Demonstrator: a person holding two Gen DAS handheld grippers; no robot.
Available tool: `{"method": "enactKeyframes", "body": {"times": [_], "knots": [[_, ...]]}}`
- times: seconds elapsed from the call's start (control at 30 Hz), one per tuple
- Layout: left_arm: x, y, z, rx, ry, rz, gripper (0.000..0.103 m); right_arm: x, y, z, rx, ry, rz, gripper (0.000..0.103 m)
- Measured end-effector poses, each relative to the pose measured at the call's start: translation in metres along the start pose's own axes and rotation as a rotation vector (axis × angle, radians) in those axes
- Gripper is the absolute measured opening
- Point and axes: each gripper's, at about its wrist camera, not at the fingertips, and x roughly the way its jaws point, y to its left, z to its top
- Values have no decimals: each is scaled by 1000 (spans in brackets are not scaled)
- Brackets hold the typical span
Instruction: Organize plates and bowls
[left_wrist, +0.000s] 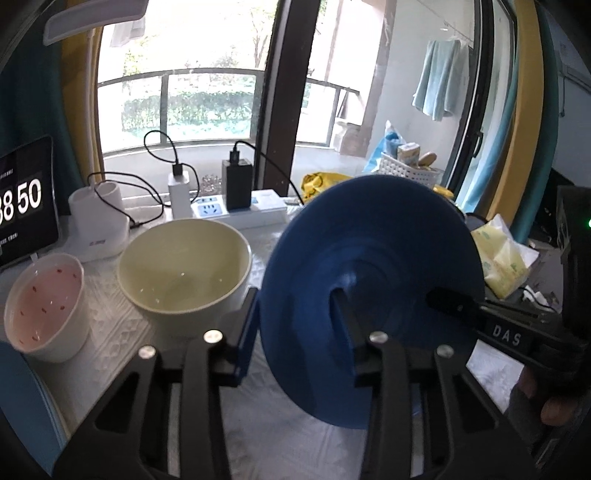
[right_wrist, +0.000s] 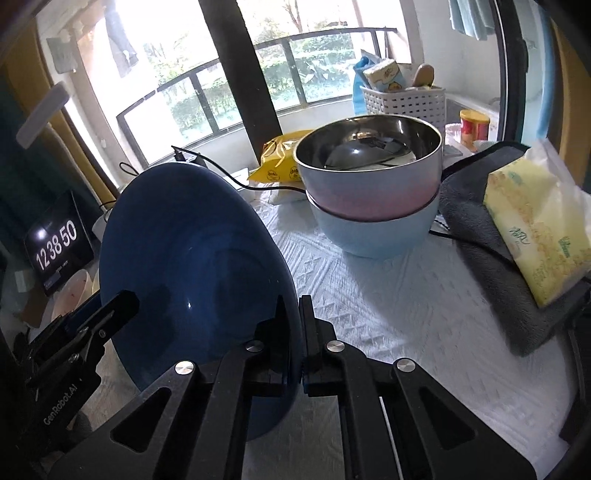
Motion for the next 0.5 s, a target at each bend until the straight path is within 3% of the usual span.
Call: {"method": "enactKeyframes", "body": {"times": [0.5], "knots": [[-80,23,-18,-12,-53,-7,37,-43,47,-27,-82,25,64,7]]}}
